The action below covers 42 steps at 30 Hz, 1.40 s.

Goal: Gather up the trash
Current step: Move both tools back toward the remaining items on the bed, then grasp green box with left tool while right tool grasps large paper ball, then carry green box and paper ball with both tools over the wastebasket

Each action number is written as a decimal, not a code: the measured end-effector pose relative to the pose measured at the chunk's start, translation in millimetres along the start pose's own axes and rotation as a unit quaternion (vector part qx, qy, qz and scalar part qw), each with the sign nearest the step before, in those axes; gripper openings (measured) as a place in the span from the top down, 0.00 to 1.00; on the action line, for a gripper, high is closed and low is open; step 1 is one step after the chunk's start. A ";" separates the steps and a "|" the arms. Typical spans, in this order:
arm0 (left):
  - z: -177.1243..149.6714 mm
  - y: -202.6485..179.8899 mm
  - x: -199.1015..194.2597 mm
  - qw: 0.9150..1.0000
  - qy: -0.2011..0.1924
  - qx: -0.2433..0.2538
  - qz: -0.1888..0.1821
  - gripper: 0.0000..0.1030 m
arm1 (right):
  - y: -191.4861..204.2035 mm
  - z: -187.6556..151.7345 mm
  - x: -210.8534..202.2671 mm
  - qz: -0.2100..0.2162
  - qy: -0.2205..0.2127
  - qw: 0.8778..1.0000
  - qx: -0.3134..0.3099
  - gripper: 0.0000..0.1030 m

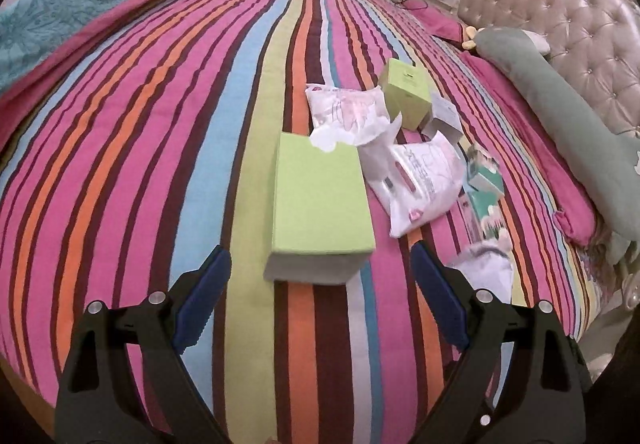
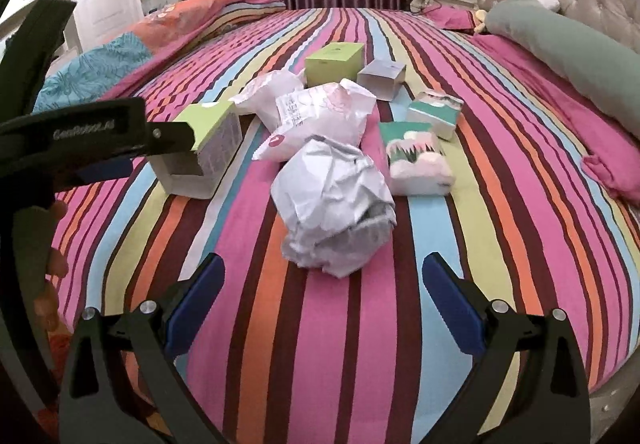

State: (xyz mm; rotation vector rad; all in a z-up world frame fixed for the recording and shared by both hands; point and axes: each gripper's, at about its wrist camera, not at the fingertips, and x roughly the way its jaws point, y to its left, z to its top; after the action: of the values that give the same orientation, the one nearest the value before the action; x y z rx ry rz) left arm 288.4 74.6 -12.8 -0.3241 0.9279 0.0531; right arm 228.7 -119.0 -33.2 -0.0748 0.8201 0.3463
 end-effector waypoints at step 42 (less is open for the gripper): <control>4.5 9.1 29.8 0.999 0.028 0.003 0.038 0.43 | -32.6 14.7 8.7 0.016 0.024 0.997 0.067 0.43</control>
State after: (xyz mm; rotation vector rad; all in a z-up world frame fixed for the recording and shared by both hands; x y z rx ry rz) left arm 308.1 81.8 -36.3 -0.2857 0.9951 0.1116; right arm 255.3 -144.4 -31.8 0.0564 0.8903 0.3197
